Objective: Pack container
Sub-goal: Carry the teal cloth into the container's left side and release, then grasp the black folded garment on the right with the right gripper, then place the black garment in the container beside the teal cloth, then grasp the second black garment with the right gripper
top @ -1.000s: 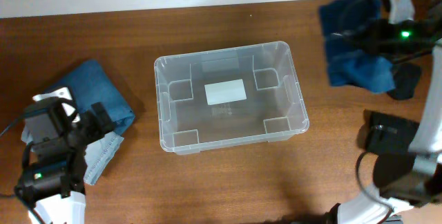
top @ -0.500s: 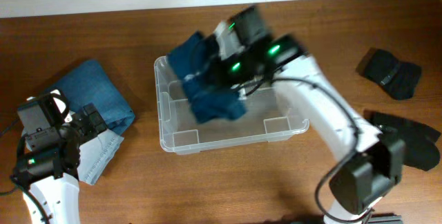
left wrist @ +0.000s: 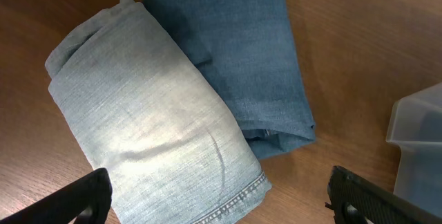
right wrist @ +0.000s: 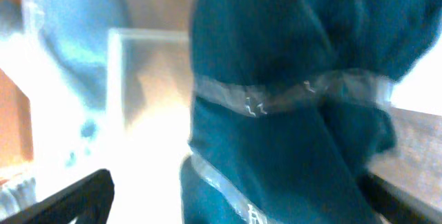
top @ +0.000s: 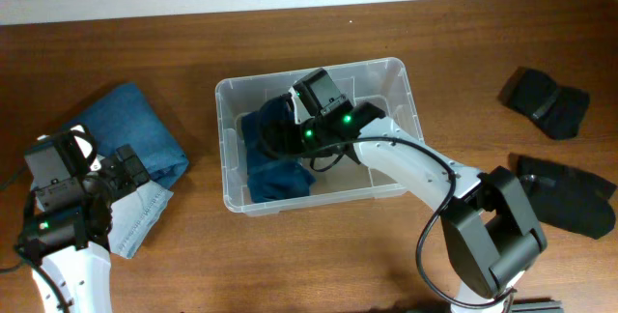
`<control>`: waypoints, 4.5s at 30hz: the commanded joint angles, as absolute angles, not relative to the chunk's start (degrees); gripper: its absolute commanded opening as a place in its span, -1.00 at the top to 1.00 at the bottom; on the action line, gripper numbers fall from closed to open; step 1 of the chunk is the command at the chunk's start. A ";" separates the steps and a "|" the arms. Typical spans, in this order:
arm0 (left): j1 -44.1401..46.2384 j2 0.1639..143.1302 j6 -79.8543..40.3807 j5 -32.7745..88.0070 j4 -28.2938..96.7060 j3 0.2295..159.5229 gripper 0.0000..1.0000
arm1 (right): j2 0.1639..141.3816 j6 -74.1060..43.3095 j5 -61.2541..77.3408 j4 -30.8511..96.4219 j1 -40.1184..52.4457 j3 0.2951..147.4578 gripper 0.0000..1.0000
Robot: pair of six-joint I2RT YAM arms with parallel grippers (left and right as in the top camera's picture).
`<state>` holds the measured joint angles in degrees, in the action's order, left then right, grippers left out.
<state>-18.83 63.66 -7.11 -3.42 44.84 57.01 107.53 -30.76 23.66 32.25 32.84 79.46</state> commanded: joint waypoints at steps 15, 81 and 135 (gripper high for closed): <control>-19.18 63.75 -7.49 -2.55 44.14 58.02 -0.99 | 81.54 -29.23 3.60 74.98 -34.57 92.03 -0.97; -19.18 63.75 -7.46 -2.31 45.30 58.02 -0.99 | 101.03 14.55 7.77 57.43 17.72 82.39 -0.97; -19.18 63.75 -7.44 -2.35 45.69 58.02 -0.99 | 121.14 3.09 39.09 52.05 -42.26 106.19 0.92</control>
